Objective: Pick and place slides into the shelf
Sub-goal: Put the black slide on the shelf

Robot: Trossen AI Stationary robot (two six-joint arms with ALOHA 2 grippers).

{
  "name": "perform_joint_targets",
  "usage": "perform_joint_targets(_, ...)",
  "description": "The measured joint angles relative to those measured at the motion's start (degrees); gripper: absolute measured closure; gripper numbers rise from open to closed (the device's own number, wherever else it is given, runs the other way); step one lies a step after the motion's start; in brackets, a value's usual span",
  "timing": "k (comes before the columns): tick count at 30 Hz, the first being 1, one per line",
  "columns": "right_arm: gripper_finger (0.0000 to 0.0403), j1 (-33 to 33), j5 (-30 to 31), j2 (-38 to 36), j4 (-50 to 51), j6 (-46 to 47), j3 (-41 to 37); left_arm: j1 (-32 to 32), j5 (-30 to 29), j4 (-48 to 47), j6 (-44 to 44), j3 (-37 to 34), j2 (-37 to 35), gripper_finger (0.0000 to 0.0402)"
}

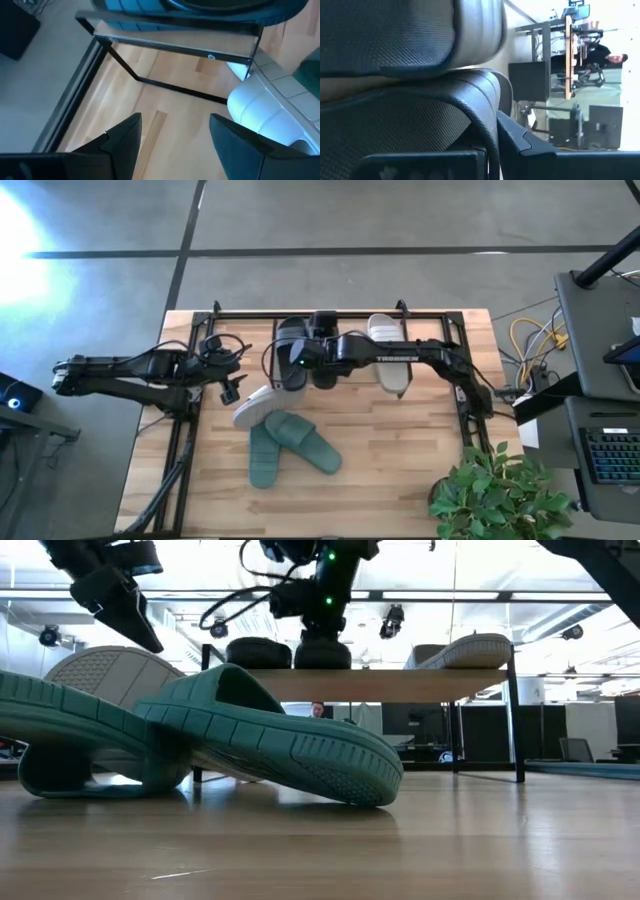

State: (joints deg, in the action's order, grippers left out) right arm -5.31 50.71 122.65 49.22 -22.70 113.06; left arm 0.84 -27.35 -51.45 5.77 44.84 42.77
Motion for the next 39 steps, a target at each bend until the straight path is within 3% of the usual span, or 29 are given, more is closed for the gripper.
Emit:
perform_joint_targets(11, 0.0273, -0.1, -3.2, 1.1, 0.0, 4.2, 4.5, 0.0, 0.0, 0.4, -0.1, 0.1, -0.1, 0.0182)
perform_joint_targets(16, 0.024, -0.2, -2.3, 1.1, 5.8, 3.5, 6.7, 0.0, 0.0, 0.4, -0.2, 0.1, -0.1, 0.0182)
perform_joint_targets(20, 0.0228, 0.1, 2.3, 1.0, 12.1, 6.9, 10.1, 0.0, 0.1, 0.4, -0.2, 0.1, -0.1, 0.0182)
perform_joint_targets(24, 0.0223, 0.5, 2.6, 0.7, 15.4, 11.4, 14.7, 0.1, 1.0, -0.1, -1.0, 0.1, -0.1, 0.0182)
perform_joint_targets(29, 0.0223, 0.3, -9.6, 0.4, 15.2, 14.0, 18.0, 0.3, 2.5, -0.6, -1.7, 0.1, -0.1, 0.0182)
perform_joint_targets(39, 0.0223, -0.7, -6.2, 1.3, 16.5, 10.8, 13.3, 0.3, 2.6, -0.6, -0.5, 0.1, -0.1, 0.0182)
